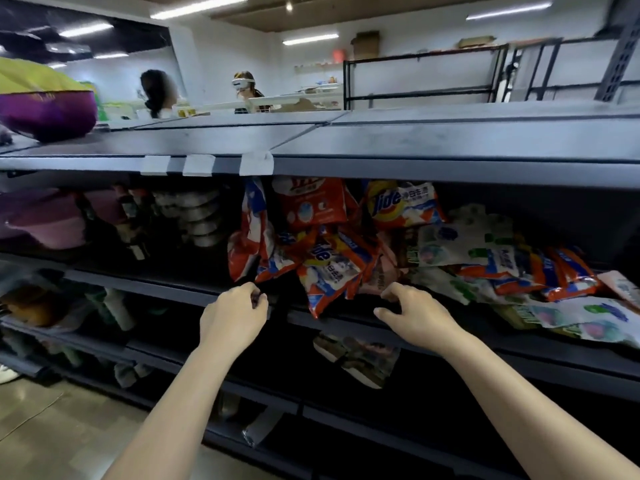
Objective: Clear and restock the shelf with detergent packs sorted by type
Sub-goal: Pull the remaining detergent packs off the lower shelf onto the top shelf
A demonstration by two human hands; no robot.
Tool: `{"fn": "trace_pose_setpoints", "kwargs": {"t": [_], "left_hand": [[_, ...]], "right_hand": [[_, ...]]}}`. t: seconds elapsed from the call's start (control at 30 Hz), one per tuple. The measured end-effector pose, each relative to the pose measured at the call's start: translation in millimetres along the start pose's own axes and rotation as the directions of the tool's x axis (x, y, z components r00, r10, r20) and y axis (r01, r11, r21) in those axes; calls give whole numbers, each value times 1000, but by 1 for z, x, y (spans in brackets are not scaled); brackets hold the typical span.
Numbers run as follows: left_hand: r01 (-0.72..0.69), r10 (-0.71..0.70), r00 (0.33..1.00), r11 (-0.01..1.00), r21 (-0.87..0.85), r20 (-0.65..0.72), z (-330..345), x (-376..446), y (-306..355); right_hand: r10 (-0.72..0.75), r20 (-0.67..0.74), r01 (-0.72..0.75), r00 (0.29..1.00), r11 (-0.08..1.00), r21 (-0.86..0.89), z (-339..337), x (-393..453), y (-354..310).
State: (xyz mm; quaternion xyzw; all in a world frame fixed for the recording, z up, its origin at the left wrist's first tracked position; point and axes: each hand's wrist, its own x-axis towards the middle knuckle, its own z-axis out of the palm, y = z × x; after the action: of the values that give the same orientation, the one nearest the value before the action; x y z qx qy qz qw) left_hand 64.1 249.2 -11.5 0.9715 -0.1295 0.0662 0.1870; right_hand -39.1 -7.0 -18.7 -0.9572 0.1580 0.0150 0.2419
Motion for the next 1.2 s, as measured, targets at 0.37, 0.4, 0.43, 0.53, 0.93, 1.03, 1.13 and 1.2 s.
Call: {"fn": "trace_pose_setpoints", "kwargs": {"t": [0.37,0.4,0.43,0.53,0.93,1.03,1.13,1.2], "left_hand": [[23,-10,993,994,-108,120,41,99,-38],[35,-22,993,994,-105,115,45,108,-39],[50,-39,993,993,-105,108,49,117,-40],[84,-68,993,982,-167,102,65,149,-49],[8,-3,1000,934,-358,14,87,226,-35],[3,16,999,891,-453,38,88,227,-37],[-65,80,997,878,-474,13,84,221,-43],[-11,23,1000,884,-468,20,80,221,-48]], "right_hand": [[190,-46,-166,981,934,315,49,70,-37],[193,-70,-149,979,903,402,52,78,-39],[191,-102,-118,976,865,487,55,85,-42],[260,-116,-106,959,706,700,65,113,-45],[358,-220,-268,908,897,352,74,155,-43],[318,-261,-240,911,926,291,75,152,-44],[286,-310,-254,907,957,140,74,147,-49],[276,-364,-248,889,961,122,77,143,-54]]}}
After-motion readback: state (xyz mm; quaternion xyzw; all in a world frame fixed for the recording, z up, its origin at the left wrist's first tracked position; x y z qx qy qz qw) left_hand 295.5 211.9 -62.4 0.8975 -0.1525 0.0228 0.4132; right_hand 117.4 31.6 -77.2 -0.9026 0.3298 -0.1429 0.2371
